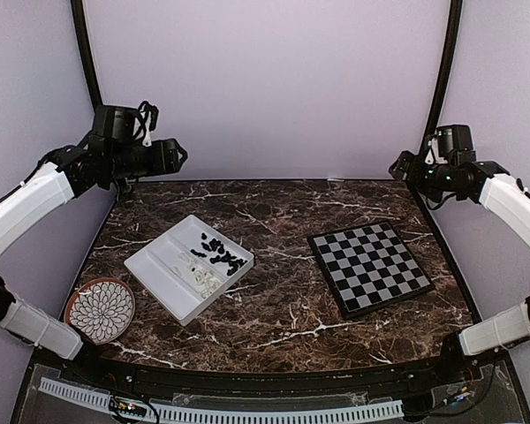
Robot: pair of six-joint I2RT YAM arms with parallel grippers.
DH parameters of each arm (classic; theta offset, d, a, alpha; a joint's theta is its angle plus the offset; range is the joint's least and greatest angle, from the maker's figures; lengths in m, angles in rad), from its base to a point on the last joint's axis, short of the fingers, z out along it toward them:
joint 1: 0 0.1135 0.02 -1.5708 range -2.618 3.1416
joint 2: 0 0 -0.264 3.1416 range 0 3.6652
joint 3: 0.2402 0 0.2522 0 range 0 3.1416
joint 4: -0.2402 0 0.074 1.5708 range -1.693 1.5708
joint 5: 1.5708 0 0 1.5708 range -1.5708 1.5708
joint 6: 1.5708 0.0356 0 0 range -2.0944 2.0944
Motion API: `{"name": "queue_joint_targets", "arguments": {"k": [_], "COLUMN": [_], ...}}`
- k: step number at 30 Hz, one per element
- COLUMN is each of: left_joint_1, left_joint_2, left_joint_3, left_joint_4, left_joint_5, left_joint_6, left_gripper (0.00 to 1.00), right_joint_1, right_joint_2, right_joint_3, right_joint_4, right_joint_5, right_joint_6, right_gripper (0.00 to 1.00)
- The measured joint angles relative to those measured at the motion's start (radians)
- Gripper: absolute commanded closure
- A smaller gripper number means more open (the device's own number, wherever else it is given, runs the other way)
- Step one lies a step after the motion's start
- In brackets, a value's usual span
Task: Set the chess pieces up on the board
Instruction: Move the chessboard to the center of the board.
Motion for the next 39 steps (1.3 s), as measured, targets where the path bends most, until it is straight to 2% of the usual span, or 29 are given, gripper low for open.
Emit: {"name": "queue_joint_targets", "arguments": {"k": [7, 14, 23, 29, 39], "left_joint_1": [-0.13, -0.279, -0.386, -0.39, -0.389], "left_joint_2": [0.16, 0.309, 0.408, 0.397, 0.322], "left_joint_3": [0.087, 0.165, 0.206, 0.172, 0.084], "left_joint_4": [-0.071, -0.129, -0.192, -0.196, -0.202], "left_joint_5": [0.068, 0.169, 0.253, 0.261, 0.24], "left_joint_6": [0.106, 0.147, 0.136, 0.109, 0.098], "left_gripper": [0.28, 0.3, 0.22, 0.23, 0.24], "right_joint_1": [0.01, 0.0, -0.132, -0.156, -0.217], "right_joint_2": [0.008, 0.15, 0.373, 0.46, 0.53], "right_joint_3": [0.022, 0.073, 0.074, 0.058, -0.061], "right_joint_4": [-0.054, -0.116, -0.185, -0.194, -0.14], "right_joint_5": [0.115, 0.201, 0.101, 0.025, -0.13], "right_joint_6": [-0.158, -0.274, -0.285, -0.285, -0.286], "right_gripper": [0.05, 0.12, 0.06, 0.06, 0.05]}}
